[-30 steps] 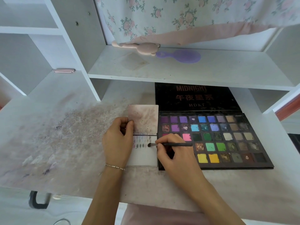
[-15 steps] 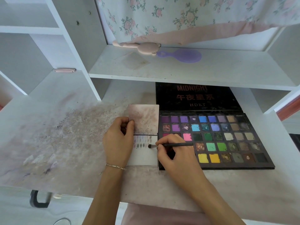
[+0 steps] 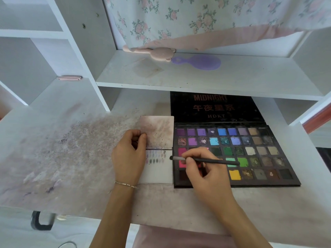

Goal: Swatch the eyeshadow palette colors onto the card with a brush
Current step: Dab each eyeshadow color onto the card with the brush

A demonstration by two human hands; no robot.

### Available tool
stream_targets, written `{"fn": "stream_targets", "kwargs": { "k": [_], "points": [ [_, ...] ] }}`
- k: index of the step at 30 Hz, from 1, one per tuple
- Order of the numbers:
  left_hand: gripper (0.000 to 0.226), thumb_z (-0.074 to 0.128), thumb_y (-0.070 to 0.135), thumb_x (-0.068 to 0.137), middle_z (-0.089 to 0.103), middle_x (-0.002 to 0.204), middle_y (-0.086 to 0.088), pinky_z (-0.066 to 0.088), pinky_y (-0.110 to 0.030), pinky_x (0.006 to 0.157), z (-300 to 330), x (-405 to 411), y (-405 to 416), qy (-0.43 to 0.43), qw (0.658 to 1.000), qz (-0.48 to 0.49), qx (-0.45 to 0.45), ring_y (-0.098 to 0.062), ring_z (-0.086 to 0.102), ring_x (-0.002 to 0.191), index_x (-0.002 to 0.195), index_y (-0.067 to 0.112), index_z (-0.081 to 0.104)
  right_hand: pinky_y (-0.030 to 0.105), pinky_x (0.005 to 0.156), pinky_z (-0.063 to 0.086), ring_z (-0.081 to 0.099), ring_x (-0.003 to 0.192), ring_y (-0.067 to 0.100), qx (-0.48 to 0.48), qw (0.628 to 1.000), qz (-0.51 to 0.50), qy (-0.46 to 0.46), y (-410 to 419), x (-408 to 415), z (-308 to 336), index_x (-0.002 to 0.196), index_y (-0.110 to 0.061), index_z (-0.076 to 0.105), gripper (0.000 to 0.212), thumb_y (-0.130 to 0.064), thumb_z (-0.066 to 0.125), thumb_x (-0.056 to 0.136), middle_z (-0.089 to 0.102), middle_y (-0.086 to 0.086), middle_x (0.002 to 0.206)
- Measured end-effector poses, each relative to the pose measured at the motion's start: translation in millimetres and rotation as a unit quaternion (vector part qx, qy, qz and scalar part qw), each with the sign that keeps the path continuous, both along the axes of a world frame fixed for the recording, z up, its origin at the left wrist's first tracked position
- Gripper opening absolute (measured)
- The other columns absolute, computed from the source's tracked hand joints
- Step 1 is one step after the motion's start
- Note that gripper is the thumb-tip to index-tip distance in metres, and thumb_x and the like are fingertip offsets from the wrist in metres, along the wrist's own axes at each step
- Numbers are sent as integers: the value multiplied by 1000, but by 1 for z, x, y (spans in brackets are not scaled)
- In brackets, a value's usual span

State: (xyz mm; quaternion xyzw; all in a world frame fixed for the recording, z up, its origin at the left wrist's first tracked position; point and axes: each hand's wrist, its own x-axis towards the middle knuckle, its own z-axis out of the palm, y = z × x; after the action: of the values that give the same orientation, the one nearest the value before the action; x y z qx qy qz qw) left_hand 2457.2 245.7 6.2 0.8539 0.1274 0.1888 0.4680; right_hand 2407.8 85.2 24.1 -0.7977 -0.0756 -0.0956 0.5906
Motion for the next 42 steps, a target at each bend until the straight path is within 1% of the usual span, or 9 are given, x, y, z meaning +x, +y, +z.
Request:
{"fn": "stream_targets", "kwargs": {
  "k": [4, 8, 13, 18, 22, 30, 33, 35, 42],
  "points": [
    [6, 58, 20, 86, 56, 68, 17, 42, -27, 65, -1, 0, 0, -4, 1000, 2, 1, -3, 53, 65, 82, 23, 56, 10, 52, 40, 54, 63, 4, 17, 998, -51, -26, -19, 0, 1, 83, -30, 60, 19, -14, 50, 83, 60, -13, 78],
    [6, 58, 20, 86, 54, 67, 18, 38, -21, 58, -3, 1, 0, -9, 1000, 6, 14, 0, 52, 63, 82, 23, 56, 10, 58, 47, 58, 74, 1, -25, 992, -118, -46, -47, -2, 0, 87, -37, 55, 36, -1, 51, 88, 59, -14, 82],
    [2, 59, 19, 85, 55, 67, 14, 39, -26, 63, -4, 3, 1, -6, 1000, 4, 13, -10, 53, 63, 84, 20, 59, 29, 65, 54, 60, 84, 7, -17, 978, -206, -14, -81, -5, -3, 87, -39, 52, 29, -10, 48, 87, 60, -8, 92],
    [6, 60, 19, 85, 57, 70, 7, 37, -26, 65, -4, 3, 0, -4, 1000, 2, 18, -12, 52, 65, 89, 14, 62, 6, 55, 46, 58, 73, -6, -34, 954, -296, -14, -113, -5, -5, 90, -23, 53, 19, -5, 49, 89, 59, -6, 81],
    [8, 60, 19, 85, 59, 74, 3, 38, -28, 67, -4, 3, 0, 3, 1000, 9, 29, -18, 54, 70, 90, 14, 62, -4, 53, 36, 51, 67, -19, -66, 934, -350, -24, -128, -5, -5, 92, -13, 52, 12, -2, 49, 88, 53, -13, 75],
    [8, 60, 19, 85, 57, 73, 4, 34, -26, 66, -3, 2, -1, 0, 999, 9, 34, -16, 52, 70, 90, 14, 62, -5, 53, 35, 50, 68, -21, -97, 929, -358, -2, -136, -5, -11, 88, -16, 50, 10, -5, 49, 88, 53, -13, 72],
    [9, 60, 19, 85, 58, 74, 2, 35, -27, 68, -3, 1, 0, 0, 999, 8, 33, -17, 53, 71, 91, 13, 62, 5, 47, 39, 56, 64, -6, -131, 929, -345, 10, -136, -4, -13, 87, -18, 49, 12, -7, 49, 89, 53, -13, 69],
    [8, 60, 19, 85, 58, 75, 2, 36, -27, 68, -2, 1, -1, -1, 999, 7, 32, -17, 53, 71, 91, 13, 62, 7, 49, 34, 53, 61, 0, -149, 925, -348, 14, -136, -4, -14, 87, -20, 48, 13, -7, 50, 89, 52, -15, 69],
    [9, 60, 19, 85, 58, 76, 2, 36, -27, 68, -2, 1, -1, -1, 1000, 6, 30, -17, 53, 71, 92, 13, 62, 3, 50, 40, 55, 64, -6, -150, 928, -342, -9, -135, -4, -11, 87, -19, 48, 14, -5, 50, 88, 51, -14, 68]
  ]
}}
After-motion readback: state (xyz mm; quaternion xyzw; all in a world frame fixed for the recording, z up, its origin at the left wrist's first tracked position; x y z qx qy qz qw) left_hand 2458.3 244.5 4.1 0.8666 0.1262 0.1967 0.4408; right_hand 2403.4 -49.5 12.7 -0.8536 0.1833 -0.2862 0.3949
